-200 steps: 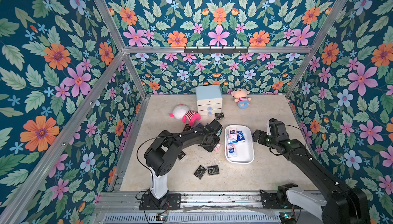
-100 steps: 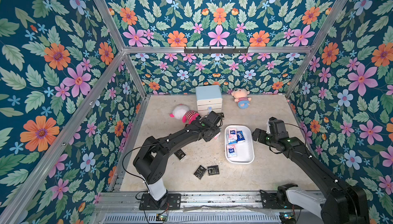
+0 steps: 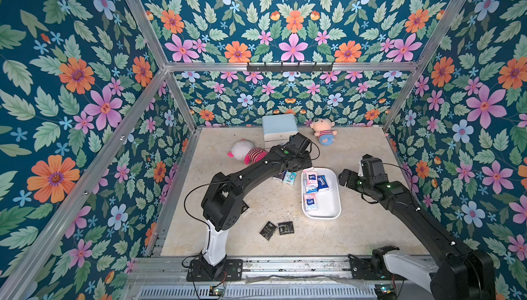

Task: Put the pocket tissues into the storage box
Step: Place the pocket tissues in the storage box.

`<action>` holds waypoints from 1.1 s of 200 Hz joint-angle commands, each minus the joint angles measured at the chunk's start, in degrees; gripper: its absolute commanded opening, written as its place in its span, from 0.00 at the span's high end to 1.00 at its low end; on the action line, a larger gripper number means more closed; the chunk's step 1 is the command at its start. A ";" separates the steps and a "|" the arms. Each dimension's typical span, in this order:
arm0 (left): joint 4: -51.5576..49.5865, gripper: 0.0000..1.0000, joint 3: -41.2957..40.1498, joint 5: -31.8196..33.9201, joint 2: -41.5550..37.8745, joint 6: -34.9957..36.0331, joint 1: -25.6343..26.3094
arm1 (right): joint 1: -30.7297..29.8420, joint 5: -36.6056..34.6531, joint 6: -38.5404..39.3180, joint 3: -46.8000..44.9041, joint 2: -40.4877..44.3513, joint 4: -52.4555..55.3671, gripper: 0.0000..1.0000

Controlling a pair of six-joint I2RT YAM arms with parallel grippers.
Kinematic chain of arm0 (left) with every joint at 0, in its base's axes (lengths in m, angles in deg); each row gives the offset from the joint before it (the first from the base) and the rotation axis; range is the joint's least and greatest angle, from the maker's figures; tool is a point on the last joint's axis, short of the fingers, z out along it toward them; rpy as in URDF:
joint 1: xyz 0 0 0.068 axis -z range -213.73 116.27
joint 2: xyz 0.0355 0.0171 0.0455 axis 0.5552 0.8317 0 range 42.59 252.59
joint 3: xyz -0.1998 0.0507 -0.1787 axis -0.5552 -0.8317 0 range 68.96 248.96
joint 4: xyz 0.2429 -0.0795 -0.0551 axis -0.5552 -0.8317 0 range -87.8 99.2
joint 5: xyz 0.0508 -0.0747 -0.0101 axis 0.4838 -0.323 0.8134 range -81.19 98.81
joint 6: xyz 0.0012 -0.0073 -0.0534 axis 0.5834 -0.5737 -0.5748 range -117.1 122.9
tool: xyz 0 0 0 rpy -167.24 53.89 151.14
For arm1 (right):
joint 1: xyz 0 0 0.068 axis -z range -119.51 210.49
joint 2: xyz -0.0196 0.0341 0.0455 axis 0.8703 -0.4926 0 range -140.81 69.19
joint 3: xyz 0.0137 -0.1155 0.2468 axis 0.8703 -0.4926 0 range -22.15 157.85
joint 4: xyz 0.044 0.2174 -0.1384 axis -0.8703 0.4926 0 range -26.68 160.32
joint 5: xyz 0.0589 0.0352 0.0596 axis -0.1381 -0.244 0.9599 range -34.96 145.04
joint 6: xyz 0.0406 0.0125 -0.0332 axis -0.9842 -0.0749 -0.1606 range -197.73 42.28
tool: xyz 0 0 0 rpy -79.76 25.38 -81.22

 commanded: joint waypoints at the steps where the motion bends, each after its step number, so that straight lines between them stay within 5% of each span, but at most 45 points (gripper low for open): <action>1: -0.02 0.54 3.36 -4.63 2.75 3.56 0.69 | 0.08 -4.39 -0.10 -0.82 1.66 3.49 0.03; 77: -5.28 0.55 18.51 -12.00 15.58 4.64 3.29 | 1.00 -11.31 -2.73 -4.80 5.73 5.10 0.03; 220: -13.35 0.49 19.40 -6.34 18.77 7.95 3.63 | 1.49 -9.51 -1.50 -5.56 7.03 3.29 0.02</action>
